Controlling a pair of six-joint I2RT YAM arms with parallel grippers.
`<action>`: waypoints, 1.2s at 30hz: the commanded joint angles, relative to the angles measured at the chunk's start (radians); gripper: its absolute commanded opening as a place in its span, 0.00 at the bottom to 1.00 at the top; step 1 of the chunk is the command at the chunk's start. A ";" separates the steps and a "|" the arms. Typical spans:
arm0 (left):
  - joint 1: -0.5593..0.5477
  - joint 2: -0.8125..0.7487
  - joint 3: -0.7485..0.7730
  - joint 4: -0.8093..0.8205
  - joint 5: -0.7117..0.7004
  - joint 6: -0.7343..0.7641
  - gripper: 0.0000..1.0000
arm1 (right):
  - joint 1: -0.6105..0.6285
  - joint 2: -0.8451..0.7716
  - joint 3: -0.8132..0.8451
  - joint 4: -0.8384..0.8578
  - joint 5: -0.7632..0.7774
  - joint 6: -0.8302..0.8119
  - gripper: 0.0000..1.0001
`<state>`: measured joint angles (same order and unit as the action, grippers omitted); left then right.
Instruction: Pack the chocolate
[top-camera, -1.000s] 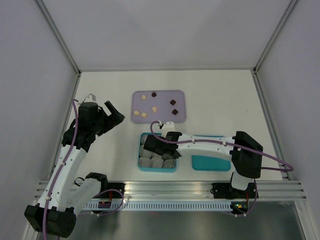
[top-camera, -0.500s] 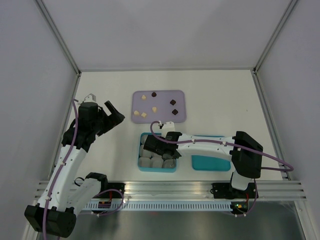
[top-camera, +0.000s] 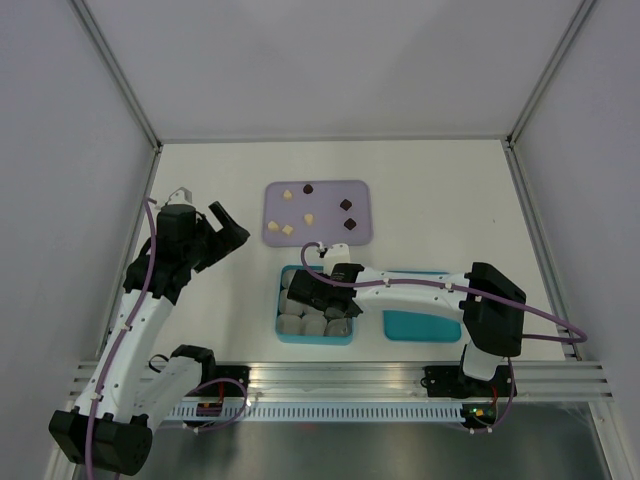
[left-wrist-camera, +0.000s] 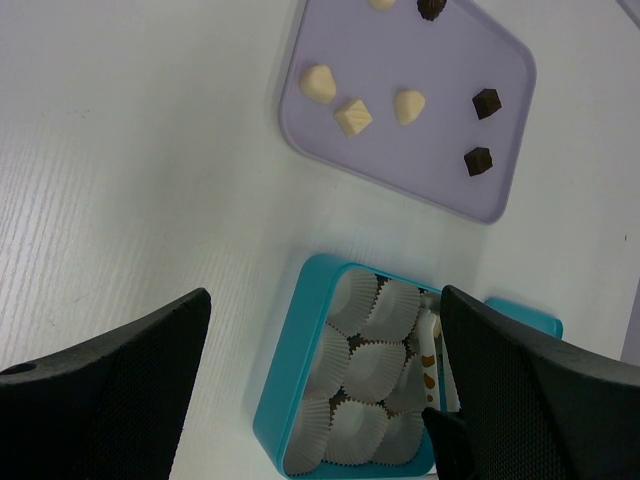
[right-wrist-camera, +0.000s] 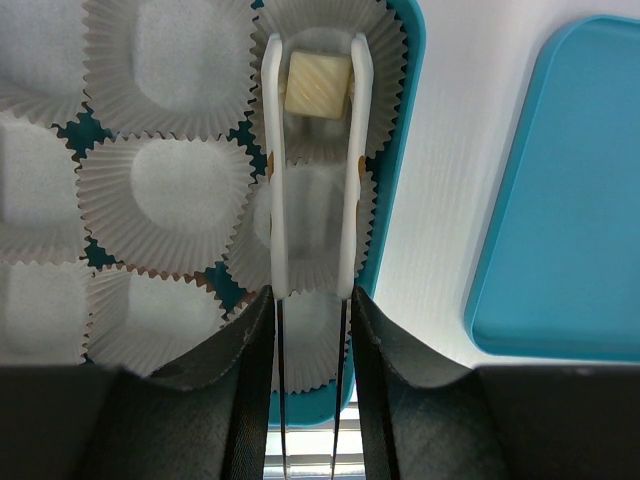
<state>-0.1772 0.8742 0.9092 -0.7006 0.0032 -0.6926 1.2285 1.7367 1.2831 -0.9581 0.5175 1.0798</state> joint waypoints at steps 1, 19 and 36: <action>-0.005 -0.007 -0.001 0.024 0.017 -0.022 0.99 | 0.005 0.006 0.019 -0.013 0.026 0.026 0.29; -0.007 -0.009 -0.001 0.024 0.017 -0.022 1.00 | 0.003 0.006 0.028 -0.019 0.026 0.023 0.39; -0.007 -0.007 0.000 0.026 0.020 -0.019 1.00 | 0.005 0.012 0.048 -0.007 0.027 0.002 0.44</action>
<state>-0.1791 0.8742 0.9092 -0.7006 0.0032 -0.6926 1.2285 1.7382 1.2854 -0.9623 0.5175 1.0836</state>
